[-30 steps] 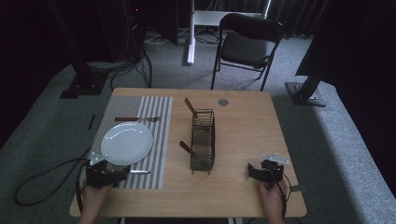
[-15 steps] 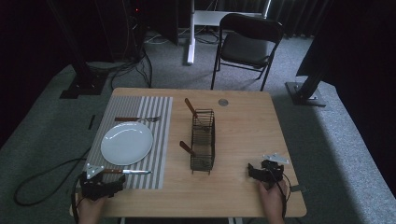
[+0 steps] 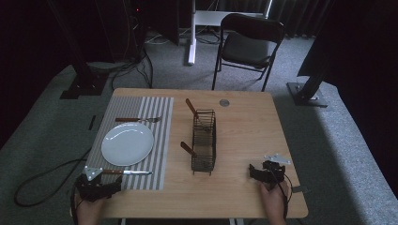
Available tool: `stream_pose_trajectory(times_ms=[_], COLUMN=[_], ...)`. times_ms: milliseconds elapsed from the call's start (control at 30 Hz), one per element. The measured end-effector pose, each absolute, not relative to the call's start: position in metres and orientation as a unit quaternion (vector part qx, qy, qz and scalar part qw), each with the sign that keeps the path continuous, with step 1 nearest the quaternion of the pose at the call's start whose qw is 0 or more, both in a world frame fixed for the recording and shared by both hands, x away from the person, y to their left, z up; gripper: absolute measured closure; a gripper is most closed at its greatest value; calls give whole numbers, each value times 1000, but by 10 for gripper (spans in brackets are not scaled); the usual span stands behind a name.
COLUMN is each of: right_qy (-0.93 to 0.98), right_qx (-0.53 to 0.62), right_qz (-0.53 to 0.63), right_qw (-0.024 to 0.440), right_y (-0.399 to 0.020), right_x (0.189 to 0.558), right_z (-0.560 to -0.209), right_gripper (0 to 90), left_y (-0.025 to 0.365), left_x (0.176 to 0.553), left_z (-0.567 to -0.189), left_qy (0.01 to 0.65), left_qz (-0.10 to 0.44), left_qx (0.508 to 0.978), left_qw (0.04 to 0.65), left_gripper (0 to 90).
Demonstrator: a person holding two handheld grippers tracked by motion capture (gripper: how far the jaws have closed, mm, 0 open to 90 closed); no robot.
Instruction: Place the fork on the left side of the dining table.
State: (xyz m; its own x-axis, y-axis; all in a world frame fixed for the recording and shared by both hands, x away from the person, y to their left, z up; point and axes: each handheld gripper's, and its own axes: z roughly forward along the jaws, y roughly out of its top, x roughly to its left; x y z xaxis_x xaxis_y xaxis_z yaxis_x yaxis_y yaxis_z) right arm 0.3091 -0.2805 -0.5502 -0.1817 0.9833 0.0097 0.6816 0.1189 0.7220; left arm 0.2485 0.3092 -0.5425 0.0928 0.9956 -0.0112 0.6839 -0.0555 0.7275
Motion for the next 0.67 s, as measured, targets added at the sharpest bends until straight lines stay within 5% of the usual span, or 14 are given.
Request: stream_pose_trajectory(times_ms=[667], right_qy=[706], right_qx=[590], right_qz=[305], right_qw=[248], right_y=[-281], right_x=[309], right_z=[-550], right_gripper=[131], left_y=[308], left_x=[252], left_z=[-547], left_qy=[618], left_qz=[250], left_qx=[694], left_qw=[274], left_gripper=[3])
